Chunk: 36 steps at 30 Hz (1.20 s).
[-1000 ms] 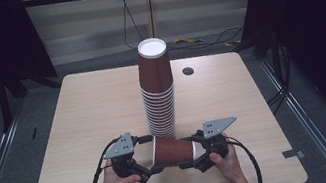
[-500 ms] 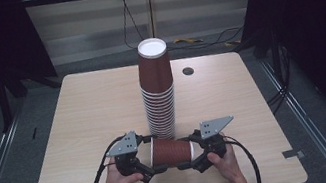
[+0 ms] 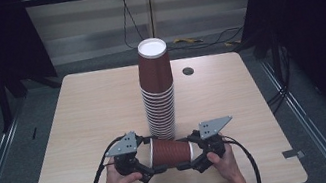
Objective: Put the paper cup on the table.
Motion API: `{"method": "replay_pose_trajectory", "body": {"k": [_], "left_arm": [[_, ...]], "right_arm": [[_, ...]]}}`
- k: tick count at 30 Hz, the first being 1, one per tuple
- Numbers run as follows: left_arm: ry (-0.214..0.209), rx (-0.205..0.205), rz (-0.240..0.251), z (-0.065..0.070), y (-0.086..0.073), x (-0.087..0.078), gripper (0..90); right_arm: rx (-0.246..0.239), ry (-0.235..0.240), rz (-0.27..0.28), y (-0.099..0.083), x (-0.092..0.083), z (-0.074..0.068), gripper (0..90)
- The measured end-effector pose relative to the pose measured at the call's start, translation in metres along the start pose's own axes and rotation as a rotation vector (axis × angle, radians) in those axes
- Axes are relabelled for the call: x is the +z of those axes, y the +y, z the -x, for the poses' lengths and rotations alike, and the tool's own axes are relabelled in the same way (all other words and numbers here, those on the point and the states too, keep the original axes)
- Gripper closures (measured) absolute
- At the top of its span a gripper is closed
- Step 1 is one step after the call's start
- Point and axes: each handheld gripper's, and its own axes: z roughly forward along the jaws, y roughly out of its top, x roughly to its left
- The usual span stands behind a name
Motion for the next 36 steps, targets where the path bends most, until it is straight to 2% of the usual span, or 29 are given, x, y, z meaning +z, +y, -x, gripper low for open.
{"method": "replay_pose_trajectory", "body": {"k": [2, 5, 6, 7, 11, 22, 24, 25, 32, 36], "left_arm": [[-0.011, 0.000, 0.002, 0.000, 0.000, 0.000, 4.3], [0.004, 0.002, -0.005, 0.000, 0.001, -0.001, 4.4], [0.023, 0.002, -0.010, 0.001, 0.002, -0.002, 4.5], [0.012, 0.001, -0.005, 0.000, 0.002, -0.003, 4.5], [0.011, -0.002, -0.011, 0.000, 0.002, -0.004, 4.5], [0.060, -0.016, -0.035, -0.003, 0.002, -0.010, 4.5], [0.079, -0.022, -0.037, -0.003, 0.001, -0.011, 4.4], [0.073, -0.029, -0.034, -0.004, 0.000, -0.012, 4.4], [0.101, -0.041, -0.059, -0.005, -0.001, -0.023, 4.4], [0.124, -0.043, -0.080, -0.008, 0.001, -0.032, 4.4]], "right_arm": [[0.000, -0.005, 0.001, -0.001, 0.001, 0.000, 20.3], [0.001, -0.014, 0.001, -0.001, 0.001, 0.000, 19.8], [0.002, -0.023, 0.005, -0.001, 0.000, 0.000, 18.5], [0.002, -0.023, 0.005, -0.001, 0.000, 0.000, 18.5], [0.010, -0.052, 0.017, -0.002, -0.001, 0.000, 13.9], [0.009, -0.116, 0.054, -0.007, -0.005, -0.003, 13.4], [0.016, -0.152, 0.054, -0.007, -0.006, -0.004, 13.4], [0.019, -0.163, 0.059, -0.007, -0.006, -0.005, 13.4], [0.015, -0.221, 0.088, -0.007, -0.009, -0.008, 13.4], [0.027, -0.293, 0.121, -0.007, -0.012, -0.008, 13.3]]}}
